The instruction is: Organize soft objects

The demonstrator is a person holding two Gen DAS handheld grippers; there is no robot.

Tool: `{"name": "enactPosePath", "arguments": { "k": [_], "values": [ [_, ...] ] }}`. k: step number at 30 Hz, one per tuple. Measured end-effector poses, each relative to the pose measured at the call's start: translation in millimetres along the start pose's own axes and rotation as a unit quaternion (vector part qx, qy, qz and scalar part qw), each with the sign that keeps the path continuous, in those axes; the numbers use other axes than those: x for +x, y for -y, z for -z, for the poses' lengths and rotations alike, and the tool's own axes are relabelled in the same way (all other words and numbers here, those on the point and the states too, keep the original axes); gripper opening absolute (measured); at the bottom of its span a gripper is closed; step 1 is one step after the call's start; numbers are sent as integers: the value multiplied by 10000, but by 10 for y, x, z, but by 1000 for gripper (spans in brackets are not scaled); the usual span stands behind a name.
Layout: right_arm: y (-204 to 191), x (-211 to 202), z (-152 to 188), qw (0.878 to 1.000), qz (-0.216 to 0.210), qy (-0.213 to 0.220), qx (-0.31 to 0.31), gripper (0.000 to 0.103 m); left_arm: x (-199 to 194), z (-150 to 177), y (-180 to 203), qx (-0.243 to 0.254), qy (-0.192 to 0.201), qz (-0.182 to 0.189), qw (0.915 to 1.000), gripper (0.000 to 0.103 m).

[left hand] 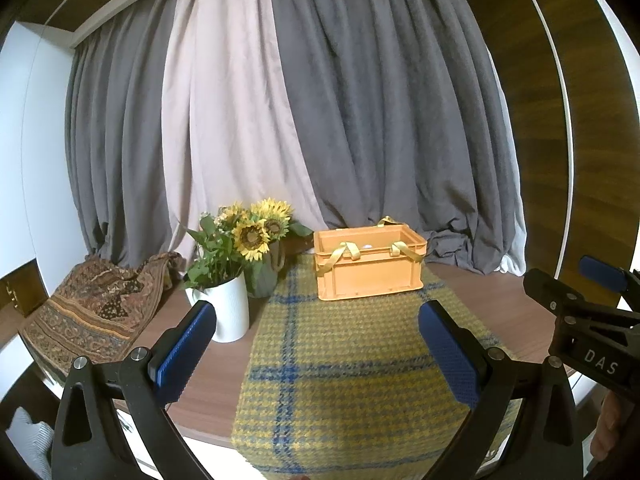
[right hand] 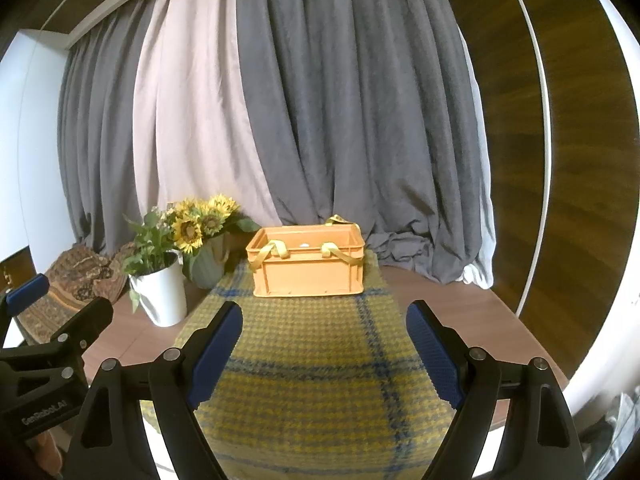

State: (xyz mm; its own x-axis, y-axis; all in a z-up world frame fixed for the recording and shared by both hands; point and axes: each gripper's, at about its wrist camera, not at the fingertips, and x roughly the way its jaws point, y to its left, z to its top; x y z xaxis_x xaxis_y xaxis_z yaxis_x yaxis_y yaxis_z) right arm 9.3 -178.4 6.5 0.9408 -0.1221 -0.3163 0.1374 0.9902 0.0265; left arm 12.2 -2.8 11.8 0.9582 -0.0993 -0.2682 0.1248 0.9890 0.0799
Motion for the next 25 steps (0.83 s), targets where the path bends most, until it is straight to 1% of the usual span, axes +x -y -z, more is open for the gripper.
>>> {"name": "enactPosePath", "arguments": {
  "k": [10, 25],
  "values": [
    [22, -19, -12, 10000, 30, 5, 15, 85, -7, 0, 14, -11, 6, 39, 10000, 103],
    [44, -9, -22, 10000, 85, -20, 48, 85, 46, -15, 4, -32, -89, 119, 9999, 103]
  ]
}}
